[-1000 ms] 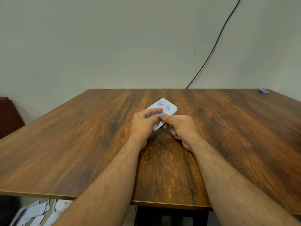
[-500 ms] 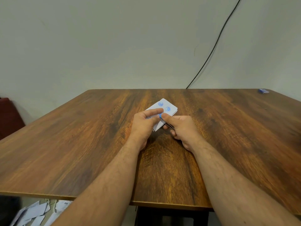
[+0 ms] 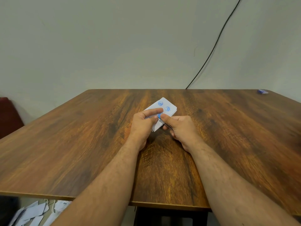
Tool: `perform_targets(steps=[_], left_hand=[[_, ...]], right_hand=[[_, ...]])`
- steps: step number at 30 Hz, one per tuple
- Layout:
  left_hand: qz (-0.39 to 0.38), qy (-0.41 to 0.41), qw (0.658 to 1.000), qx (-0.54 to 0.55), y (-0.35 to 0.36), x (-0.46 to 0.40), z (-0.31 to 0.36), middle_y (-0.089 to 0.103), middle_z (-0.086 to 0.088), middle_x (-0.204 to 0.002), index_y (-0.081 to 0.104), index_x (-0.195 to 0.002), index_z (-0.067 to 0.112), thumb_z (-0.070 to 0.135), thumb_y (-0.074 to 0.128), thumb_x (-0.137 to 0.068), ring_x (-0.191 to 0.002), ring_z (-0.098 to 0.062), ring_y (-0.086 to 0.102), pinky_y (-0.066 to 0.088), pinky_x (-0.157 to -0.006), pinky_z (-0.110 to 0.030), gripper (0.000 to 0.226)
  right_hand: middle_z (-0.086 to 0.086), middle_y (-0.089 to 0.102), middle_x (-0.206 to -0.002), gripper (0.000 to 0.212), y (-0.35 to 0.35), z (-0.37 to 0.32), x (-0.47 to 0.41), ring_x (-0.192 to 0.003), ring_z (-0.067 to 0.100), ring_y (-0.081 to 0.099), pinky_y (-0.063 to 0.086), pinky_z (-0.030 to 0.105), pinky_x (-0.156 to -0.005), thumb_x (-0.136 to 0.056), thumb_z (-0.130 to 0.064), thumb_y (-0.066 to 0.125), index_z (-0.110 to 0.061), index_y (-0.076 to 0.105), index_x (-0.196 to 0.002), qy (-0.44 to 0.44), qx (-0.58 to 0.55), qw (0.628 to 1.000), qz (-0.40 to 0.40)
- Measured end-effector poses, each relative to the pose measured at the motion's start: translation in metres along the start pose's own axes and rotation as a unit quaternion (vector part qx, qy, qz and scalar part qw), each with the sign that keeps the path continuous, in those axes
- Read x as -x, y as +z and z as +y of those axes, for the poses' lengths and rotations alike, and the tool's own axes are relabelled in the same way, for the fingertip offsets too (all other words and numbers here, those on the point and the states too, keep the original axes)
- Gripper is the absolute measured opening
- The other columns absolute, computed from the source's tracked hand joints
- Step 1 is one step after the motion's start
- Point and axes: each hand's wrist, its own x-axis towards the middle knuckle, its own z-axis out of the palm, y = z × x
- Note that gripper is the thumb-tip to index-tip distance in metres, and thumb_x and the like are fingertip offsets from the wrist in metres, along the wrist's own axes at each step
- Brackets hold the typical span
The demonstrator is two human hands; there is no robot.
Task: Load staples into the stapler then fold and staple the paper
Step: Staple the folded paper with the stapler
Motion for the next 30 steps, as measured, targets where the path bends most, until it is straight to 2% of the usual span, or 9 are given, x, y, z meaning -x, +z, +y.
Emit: perform_targets(steps=[6,12,14,18,22,24,27,30], left_hand=[[0.0,0.001,1.0,-0.005,0.0011,0.0048,0.0046,0.065,0.002,-0.119,0.079,-0.106,0.014,-0.008,0.054,-0.095,-0.093,-0.01,0.067,0.056,-0.065,-0.019,0.035],[0.002,-0.003,1.0,-0.005,0.0004,0.0035,0.0036,0.064,-0.004,-0.127,0.08,-0.104,0.015,-0.008,0.055,-0.094,-0.099,-0.014,0.067,0.056,-0.068,-0.021,0.035],[0.003,-0.003,1.0,-0.008,-0.0002,0.0031,0.003,0.064,-0.005,-0.129,0.08,-0.103,0.017,-0.007,0.056,-0.094,-0.104,-0.017,0.066,0.057,-0.072,-0.025,0.035],[0.002,-0.003,1.0,-0.014,0.0003,0.0051,0.0043,0.063,-0.003,-0.129,0.079,-0.105,0.017,-0.007,0.056,-0.094,-0.101,-0.013,0.065,0.057,-0.069,-0.022,0.035],[0.001,-0.001,1.0,-0.02,0.0001,0.0045,0.0033,0.062,-0.004,-0.132,0.08,-0.102,0.02,-0.006,0.057,-0.093,-0.112,-0.019,0.063,0.059,-0.082,-0.032,0.036],[-0.001,0.002,1.0,-0.016,-0.0004,0.0058,0.004,0.063,-0.003,-0.13,0.08,-0.103,0.019,-0.006,0.057,-0.093,-0.108,-0.019,0.065,0.059,-0.077,-0.028,0.035],[0.004,0.011,1.0,-0.02,-0.0013,0.0039,0.0019,0.064,-0.004,-0.129,0.081,-0.1,0.023,-0.005,0.059,-0.093,-0.108,-0.019,0.065,0.058,-0.073,-0.025,0.036],[0.02,0.015,1.0,-0.014,-0.0006,0.0033,0.0018,0.065,-0.01,-0.129,0.082,-0.095,0.024,-0.006,0.059,-0.09,-0.109,-0.025,0.067,0.058,-0.077,-0.029,0.038]], right_hand=[[0.008,0.046,-0.045,0.047,-0.0016,0.0004,-0.0001,-0.039,0.015,0.033,0.029,0.027,-0.046,-0.086,-0.047,0.076,-0.004,0.074,-0.067,0.007,0.001,1.0,-0.002],[0.016,0.049,-0.055,0.052,-0.0008,-0.0027,0.0022,-0.041,0.015,0.035,0.031,0.026,-0.046,-0.086,-0.045,0.076,0.006,0.073,-0.074,0.007,0.009,1.0,0.002],[0.016,0.049,-0.054,0.051,-0.0005,-0.0038,0.003,-0.041,0.016,0.035,0.031,0.027,-0.046,-0.086,-0.044,0.076,0.005,0.073,-0.072,0.008,0.007,1.0,0.001],[0.013,0.048,-0.05,0.051,-0.0004,-0.0042,0.0043,-0.039,0.015,0.036,0.031,0.027,-0.047,-0.086,-0.044,0.076,0.004,0.072,-0.07,0.008,0.013,1.0,0.008],[0.006,0.048,-0.042,0.047,-0.0015,-0.0036,0.0031,-0.037,0.014,0.037,0.033,0.026,-0.047,-0.087,-0.044,0.076,-0.006,0.07,-0.059,0.01,0.01,1.0,0.005],[0.003,0.047,-0.04,0.046,-0.0017,-0.0042,0.0031,-0.036,0.013,0.036,0.034,0.025,-0.046,-0.087,-0.042,0.076,-0.008,0.068,-0.058,0.012,0.007,1.0,0.006],[0.004,0.049,-0.043,0.045,-0.0013,-0.0063,0.0042,-0.038,0.012,0.035,0.03,0.025,-0.043,-0.088,-0.042,0.075,-0.004,0.071,-0.064,0.019,-0.011,1.0,-0.004],[0.011,0.06,-0.062,0.046,-0.0023,-0.0082,0.0026,-0.043,0.012,0.037,0.027,0.023,-0.04,-0.089,-0.043,0.073,0.002,0.075,-0.082,0.04,-0.04,0.998,-0.016]])
